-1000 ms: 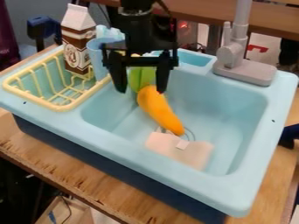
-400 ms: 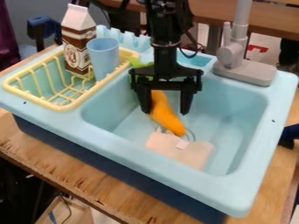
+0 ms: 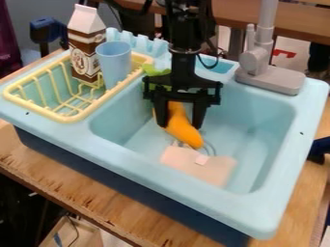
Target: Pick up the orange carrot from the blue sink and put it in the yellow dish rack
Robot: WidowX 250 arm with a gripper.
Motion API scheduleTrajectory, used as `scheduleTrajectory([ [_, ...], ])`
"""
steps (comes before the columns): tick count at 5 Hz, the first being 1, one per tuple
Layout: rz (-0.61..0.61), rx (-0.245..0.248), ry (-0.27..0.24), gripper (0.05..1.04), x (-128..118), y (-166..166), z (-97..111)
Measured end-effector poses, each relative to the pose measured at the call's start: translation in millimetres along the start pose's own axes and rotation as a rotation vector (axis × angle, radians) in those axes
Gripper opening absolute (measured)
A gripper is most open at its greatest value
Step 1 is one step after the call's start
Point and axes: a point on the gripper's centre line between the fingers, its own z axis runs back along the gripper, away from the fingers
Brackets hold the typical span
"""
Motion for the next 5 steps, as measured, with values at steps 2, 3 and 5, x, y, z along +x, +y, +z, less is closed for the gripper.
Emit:
scheduleTrajectory([
  [2, -0.151, -0.042, -0.067, 0.46, -5.3, 2.3, 30.7],
  [3, -0.183, -0.077, -0.148, 0.442, -9.8, 3.6, 60.4],
  [5, -0.15, -0.156, -0.176, 0.442, -49.6, 24.0, 102.6],
])
